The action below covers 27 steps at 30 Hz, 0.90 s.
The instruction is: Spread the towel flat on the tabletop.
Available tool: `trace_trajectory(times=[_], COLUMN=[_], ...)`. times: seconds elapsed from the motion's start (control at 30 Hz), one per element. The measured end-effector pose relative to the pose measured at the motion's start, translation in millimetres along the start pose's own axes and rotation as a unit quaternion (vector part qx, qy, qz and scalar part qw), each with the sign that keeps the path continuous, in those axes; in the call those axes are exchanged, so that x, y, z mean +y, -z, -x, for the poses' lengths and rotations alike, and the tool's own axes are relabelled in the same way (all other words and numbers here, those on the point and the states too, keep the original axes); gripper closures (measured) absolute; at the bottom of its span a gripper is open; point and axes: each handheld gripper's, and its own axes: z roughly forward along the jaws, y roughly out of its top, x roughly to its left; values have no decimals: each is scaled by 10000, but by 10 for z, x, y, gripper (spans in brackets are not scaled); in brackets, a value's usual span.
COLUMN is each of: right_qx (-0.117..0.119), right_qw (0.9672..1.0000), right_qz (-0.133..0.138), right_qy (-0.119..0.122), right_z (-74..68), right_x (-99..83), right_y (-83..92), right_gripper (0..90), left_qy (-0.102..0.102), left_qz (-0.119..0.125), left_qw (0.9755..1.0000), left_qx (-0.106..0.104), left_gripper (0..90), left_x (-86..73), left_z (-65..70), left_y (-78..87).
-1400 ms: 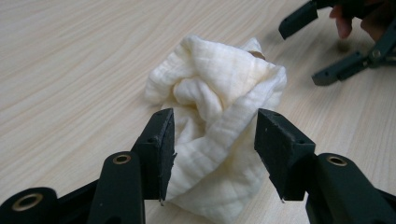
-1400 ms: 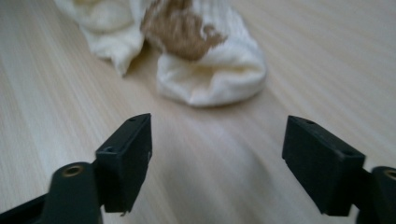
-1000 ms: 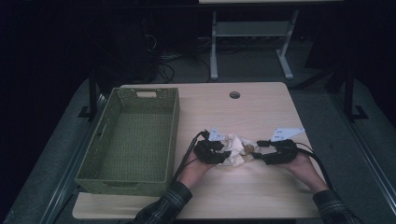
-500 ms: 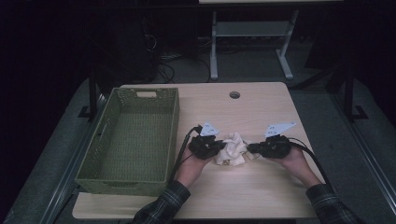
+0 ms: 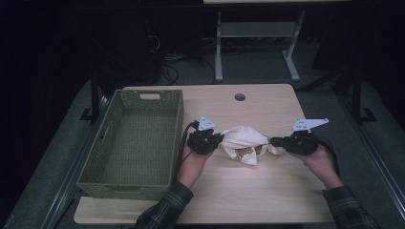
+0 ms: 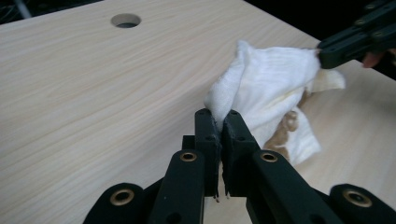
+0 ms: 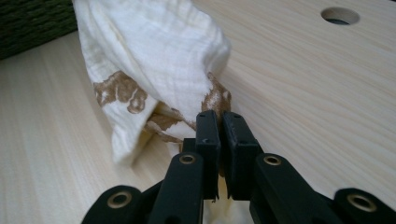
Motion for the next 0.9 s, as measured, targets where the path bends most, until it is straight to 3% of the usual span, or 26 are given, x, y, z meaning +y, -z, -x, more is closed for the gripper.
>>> trace_trajectory(times=[0.23,0.4,0.5,0.6,0.77,0.9], right_qx=[-142,-288,-265,-215,148,378], right_qw=[9996,9990,9995,9997,9998,9988], right_qz=[-235,-323,-135,-20,-100,-261], right_qy=[-99,-147,-143,-134,-28,145], right_z=[59,89,91,55,-81,-210], right_x=[-44,-63,-44,-33,-61,-66], right_y=[-165,-217,-120,-32,2,-94], right_gripper=[837,648,613,624,690,690], left_qy=[48,49,-78,-198,-474,-579], left_qz=[-269,-335,-187,-114,-269,-378], left_qw=[9987,9984,9994,9997,9976,9954], left_qx=[427,443,297,21,-417,-667], left_gripper=[818,634,598,594,594,590], left_x=[-100,-141,-112,-93,-98,-163], left_z=[-96,-85,7,131,375,541], left_y=[-224,-254,-193,-171,-233,-354])
